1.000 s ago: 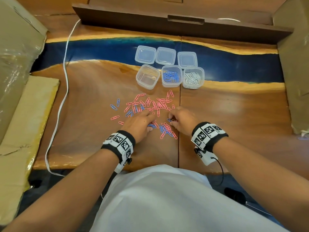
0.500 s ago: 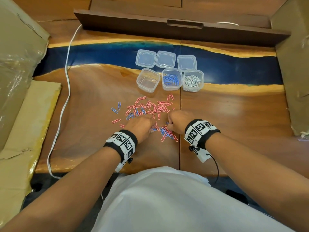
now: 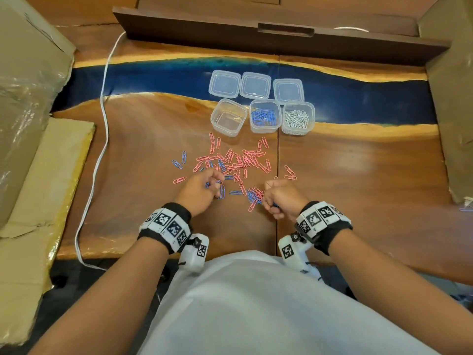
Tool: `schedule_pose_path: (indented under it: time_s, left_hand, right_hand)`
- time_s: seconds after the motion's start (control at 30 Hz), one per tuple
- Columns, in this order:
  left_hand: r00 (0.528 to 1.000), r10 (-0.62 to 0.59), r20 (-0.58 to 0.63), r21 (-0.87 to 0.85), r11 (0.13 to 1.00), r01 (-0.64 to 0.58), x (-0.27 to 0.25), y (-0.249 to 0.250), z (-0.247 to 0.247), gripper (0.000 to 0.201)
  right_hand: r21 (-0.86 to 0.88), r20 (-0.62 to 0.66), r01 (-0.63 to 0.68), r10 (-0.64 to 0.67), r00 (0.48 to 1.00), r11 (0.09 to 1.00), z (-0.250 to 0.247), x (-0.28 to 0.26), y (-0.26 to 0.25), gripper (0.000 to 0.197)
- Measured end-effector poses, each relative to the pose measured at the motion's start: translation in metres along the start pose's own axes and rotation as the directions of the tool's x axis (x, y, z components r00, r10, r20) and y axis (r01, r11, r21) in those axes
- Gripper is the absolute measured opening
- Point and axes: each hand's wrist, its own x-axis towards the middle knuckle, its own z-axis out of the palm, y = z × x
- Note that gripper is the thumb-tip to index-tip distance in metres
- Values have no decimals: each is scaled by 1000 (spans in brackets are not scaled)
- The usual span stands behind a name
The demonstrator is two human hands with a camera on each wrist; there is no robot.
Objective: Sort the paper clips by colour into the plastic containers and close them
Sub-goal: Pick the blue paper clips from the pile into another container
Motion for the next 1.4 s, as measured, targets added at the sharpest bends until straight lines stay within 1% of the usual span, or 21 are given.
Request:
schedule_pose_path:
  time_s: [0.1,0.2,0.23,0.3,0.37,0.47,0.57,0.63,0.67,0.7,0.73,0.77,0.83,0.87,0.93,1.07,1.17,1.23,1.3,1.33,1.4]
  left_hand:
    - [987,-161,19,-151,975,162,0,-2,-6,24]
    - [945,-326,17,-297,901,316,-1,-1,-8,10]
    - [950,-312,-14,-241,923,300,-2,-1,-8,13]
    - [981,-179,-77,-4,984,180,-4,-4,-5,23]
    - [996,-55,-65,255,964,70,-4,-6,-3,19]
    - [995,-4,-97,494,868,52,-2,-6,2,13]
    - [991,21,-135,599,798,65,-4,2,9,22]
    - [991,25,-134,638,767,67,-4,6,16,26]
    - [990,17,-144,644,761,81,-4,8,18,26]
    - [988,0,-154,642,760,100,-4,9,20,23]
    - [987,-12,-162,639,760,114,-3,10,21,20]
    - [985,-24,-168,637,760,127,-3,12,23,17]
    - [987,-42,-158,631,764,133,-2,15,26,16]
    - [987,-50,-150,623,770,134,-2,17,26,15]
    - [986,-77,-147,602,784,151,-1,18,27,15]
    - [981,-136,-136,563,804,189,0,18,25,11]
    - [976,-166,-143,515,829,217,1,17,25,9]
    - [971,-189,-150,453,859,237,4,15,27,8]
    - [970,-196,-146,416,877,240,5,14,29,5]
    - [971,-197,-138,411,880,237,6,13,30,5]
    - [974,-193,-119,399,889,225,5,14,31,8]
  right_hand:
    - [-199,17,20,-17,1000,980,12,5,-1,32]
    - [-497,17,191,-210,978,847,26,9,-8,13]
    - [-579,33,242,-274,961,778,30,11,-10,8]
    - [-761,67,272,-347,936,588,36,16,-13,3]
    - [-874,88,240,-349,933,422,41,20,-15,8]
    - [-923,88,191,-300,950,334,46,22,-18,10]
    - [-954,111,178,-265,958,242,51,23,-19,17]
    - [-958,124,185,-265,956,219,51,23,-18,19]
    - [-949,123,193,-271,955,248,50,23,-18,19]
    - [-926,109,200,-281,954,321,48,22,-16,19]
    - [-877,76,201,-286,955,437,45,20,-15,18]
    - [-778,23,191,-276,961,598,41,19,-13,16]
    - [-353,-66,116,-148,987,929,30,13,-10,17]
    - [-99,-57,60,-66,996,993,23,8,-8,21]
    - [252,17,5,-9,1000,968,7,-2,-1,22]
    - [479,62,29,-67,996,877,-13,-10,12,15]
    - [479,33,57,-83,996,876,-16,-8,16,13]
    - [372,-17,76,-75,997,925,-14,-5,14,11]
    - [106,-93,85,-75,993,991,-7,-1,9,6]
    - [-69,-127,79,-88,988,994,-3,3,9,13]
    - [-348,-173,102,-171,970,932,5,11,8,30]
